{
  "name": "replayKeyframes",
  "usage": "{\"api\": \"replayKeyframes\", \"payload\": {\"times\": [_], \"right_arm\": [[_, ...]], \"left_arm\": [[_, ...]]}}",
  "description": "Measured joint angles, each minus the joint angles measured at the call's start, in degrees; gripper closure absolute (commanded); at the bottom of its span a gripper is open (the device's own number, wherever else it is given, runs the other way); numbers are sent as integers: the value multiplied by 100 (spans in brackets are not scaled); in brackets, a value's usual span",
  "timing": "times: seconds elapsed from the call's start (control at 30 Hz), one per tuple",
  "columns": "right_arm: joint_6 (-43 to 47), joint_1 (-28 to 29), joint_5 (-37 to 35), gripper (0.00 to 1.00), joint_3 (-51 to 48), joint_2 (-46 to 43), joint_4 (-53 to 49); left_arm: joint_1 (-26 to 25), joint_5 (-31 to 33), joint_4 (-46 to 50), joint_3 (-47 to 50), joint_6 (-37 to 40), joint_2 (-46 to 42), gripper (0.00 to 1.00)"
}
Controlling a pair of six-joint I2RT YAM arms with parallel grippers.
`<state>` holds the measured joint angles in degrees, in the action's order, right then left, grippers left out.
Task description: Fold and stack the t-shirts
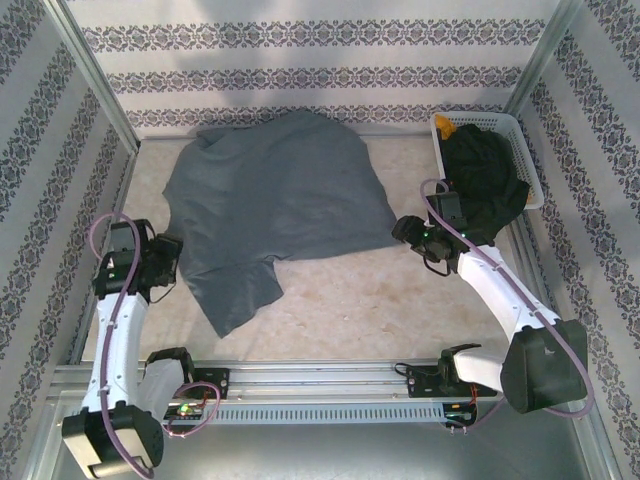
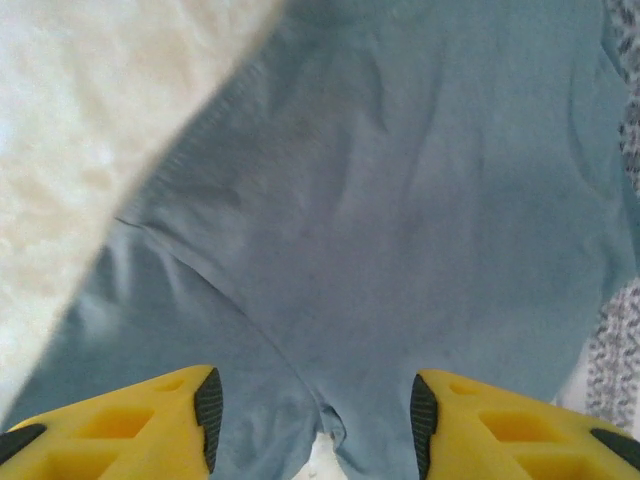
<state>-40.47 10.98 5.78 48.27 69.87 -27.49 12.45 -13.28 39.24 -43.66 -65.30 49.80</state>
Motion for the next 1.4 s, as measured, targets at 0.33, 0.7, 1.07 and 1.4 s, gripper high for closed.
{"api": "replayKeyframes", "payload": {"times": [0.33, 0.7, 1.07, 1.4], "right_arm": [[179, 323, 15, 58, 468, 1174, 31], [-15, 686, 190, 59, 2166, 3775, -151], [-409, 507, 9, 61, 2500, 4111, -1331], [-1040, -52, 334, 55, 1145, 3067, -1574]], "left_arm": [[-684, -157, -575, 658, -203, 791, 58], [-632, -173, -2081, 348, -208, 2734, 58], [-597, -389, -2557, 153, -144, 3357, 57], [-619, -667, -2437, 129, 83, 3141, 54]]}}
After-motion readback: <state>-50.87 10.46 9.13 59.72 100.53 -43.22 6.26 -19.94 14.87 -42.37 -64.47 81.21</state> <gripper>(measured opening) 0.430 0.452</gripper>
